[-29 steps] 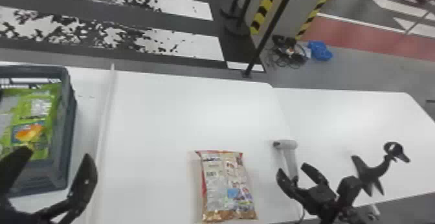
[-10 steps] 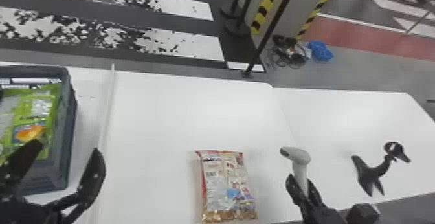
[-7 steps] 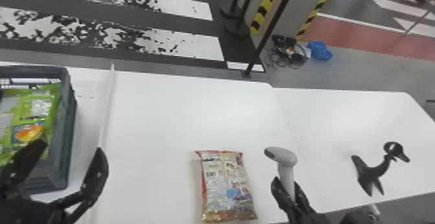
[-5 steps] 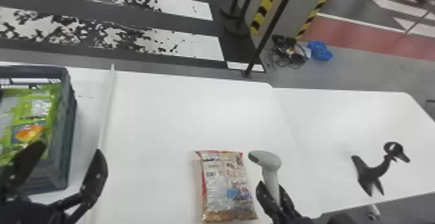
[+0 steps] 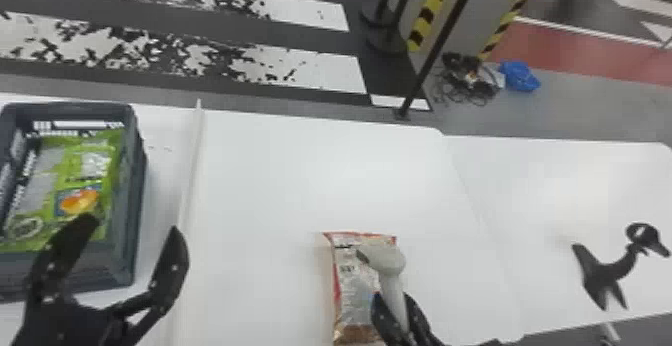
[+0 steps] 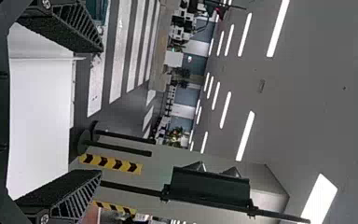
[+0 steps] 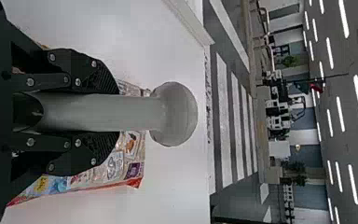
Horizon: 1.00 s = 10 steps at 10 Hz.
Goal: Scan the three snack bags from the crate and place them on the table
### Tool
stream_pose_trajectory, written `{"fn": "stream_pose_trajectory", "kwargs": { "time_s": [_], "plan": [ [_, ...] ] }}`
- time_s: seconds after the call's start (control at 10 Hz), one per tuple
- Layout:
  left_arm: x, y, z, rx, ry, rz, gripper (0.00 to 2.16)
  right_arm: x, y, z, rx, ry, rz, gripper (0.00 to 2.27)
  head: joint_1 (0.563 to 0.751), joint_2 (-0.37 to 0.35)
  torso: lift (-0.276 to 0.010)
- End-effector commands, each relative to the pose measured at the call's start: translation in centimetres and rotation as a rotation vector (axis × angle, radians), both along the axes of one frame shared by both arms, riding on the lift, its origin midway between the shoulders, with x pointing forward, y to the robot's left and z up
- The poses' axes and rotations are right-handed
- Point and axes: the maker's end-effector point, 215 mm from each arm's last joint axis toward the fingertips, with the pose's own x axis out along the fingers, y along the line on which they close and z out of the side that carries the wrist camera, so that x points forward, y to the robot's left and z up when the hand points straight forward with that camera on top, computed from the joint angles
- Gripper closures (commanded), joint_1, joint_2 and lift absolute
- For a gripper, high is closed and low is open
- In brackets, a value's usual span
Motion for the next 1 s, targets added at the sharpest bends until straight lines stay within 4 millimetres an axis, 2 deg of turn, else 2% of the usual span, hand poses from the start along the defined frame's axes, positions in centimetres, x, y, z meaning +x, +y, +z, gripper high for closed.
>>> {"fn": "stream_pose_trajectory", "kwargs": {
  "time_s": [0.0,0.2,0.5,0.7,0.8,0.9],
  "plan": [
    [0.0,0.2,0.1,-0.003,0.001,0.006,0.07,-0.1,0.9,-0.9,-0.015,0.017,0.024,2.22,0.695,-0.256,-0.037],
    [0.0,0.3,0.1,-0.005,0.001,0.008,0.07,-0.5,2.2,-1.7,-0.022,0.035,0.043,2.22,0.695,-0.228,-0.037],
    [0.1,0.4,0.0,-0.001,0.004,0.008,0.07,-1.2,2.7,-4.0,-0.036,0.087,0.056,2.22,0.695,-0.202,-0.037],
    [0.2,0.5,-0.1,0.001,0.007,0.009,0.07,-1.0,2.8,-5.0,-0.045,0.108,0.057,2.22,0.695,-0.196,-0.037],
    [0.2,0.6,-0.3,0.003,0.009,0.011,0.07,-0.7,2.4,-4.2,-0.041,0.084,0.048,2.22,0.695,-0.191,-0.037],
    [0.3,0.6,-0.4,0.005,0.012,0.011,0.07,-0.4,1.9,-2.5,-0.03,0.048,0.036,2.22,0.695,-0.19,-0.037]
  ]
}}
